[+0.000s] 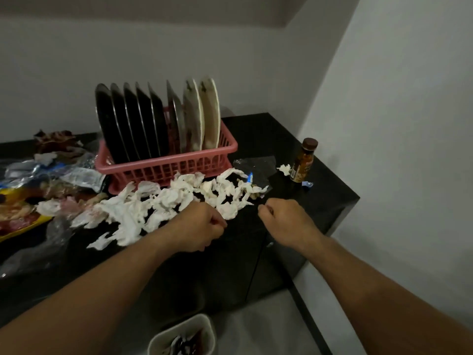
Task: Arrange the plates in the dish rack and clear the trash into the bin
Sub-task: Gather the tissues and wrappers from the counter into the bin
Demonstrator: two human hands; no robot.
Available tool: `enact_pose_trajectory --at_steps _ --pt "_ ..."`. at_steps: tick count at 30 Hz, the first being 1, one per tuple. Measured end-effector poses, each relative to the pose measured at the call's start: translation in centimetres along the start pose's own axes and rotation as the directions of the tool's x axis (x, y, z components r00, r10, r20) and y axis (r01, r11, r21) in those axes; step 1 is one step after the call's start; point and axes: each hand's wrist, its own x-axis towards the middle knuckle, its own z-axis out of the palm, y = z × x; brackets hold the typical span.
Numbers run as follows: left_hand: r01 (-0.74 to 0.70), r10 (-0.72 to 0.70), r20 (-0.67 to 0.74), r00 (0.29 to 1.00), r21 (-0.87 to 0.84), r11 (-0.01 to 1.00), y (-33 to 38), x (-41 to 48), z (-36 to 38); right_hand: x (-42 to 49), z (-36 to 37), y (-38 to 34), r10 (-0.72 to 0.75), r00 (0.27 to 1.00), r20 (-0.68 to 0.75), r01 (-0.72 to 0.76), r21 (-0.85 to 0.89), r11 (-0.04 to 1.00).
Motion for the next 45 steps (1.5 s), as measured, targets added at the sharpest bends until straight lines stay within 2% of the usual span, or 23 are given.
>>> enact_pose_trajectory --at_steps 3,6,10,20,25,27,30,32,34,38,41,45 --pt "0.009 -0.009 0.0 1.0 0.0 1.0 -1.8 -3.9 1.6 -2.5 2.9 -0.5 -0.002 0.997 0.081 0.005 -0.035 0.999" --pt "0.009 -0.007 -0.013 1.0 0.149 0.989 -3.7 -6.9 3.6 -5.7 6.7 -0.5 0.021 0.992 0.123 -0.013 -0.073 0.997" --pt "-0.028 0.059 -0.07 0.996 0.377 0.926 -6.5 -9.8 6.3 -9.5 10.9 -0.2 0.08 0.975 0.207 -0.063 -0.085 0.994" --pt "0.026 -0.085 0.127 0.988 0.409 0.912 -19.8 -13.9 13.1 -15.1 25.1 0.6 0.184 0.96 0.209 -0.165 -0.103 0.981" --pt "0.024 -0.096 0.123 0.988 0.488 0.872 -27.6 -15.4 15.7 -15.8 34.4 1.0 0.193 0.954 0.23 -0.171 -0.11 0.979" --pt "0.018 -0.099 0.149 0.984 0.469 0.883 -30.7 -15.7 17.5 -15.8 38.5 2.0 0.18 0.945 0.272 -0.144 -0.147 0.979" --pt "0.039 -0.111 0.142 0.984 0.436 0.899 -35.7 -15.3 20.9 -14.3 45.0 5.1 0.109 0.923 0.368 -0.011 -0.257 0.966" --pt "0.056 -0.112 0.118 0.987 0.401 0.914 -39.2 -14.9 23.9 -12.1 49.2 7.8 0.064 0.929 0.364 0.057 -0.312 0.948" --pt "0.068 -0.113 0.092 0.989 0.394 0.917 -42.9 -14.4 27.1 -9.4 53.3 10.2 0.032 0.94 0.339 0.079 -0.31 0.948" --pt "0.118 -0.142 0.032 0.989 0.393 0.912 -49.5 -12.7 31.9 -4.7 60.9 15.1 -0.018 0.911 0.413 0.159 -0.309 0.938" --pt "0.114 -0.113 -0.023 0.993 0.35 0.93 -52.9 -11.1 34.7 -2.4 65.6 18.6 -0.007 0.887 0.462 0.17 -0.312 0.935" --pt "0.117 -0.103 -0.058 0.993 0.38 0.918 -55.0 -8.0 37.5 -0.1 68.7 22.2 0.045 0.839 0.542 0.169 -0.34 0.925"
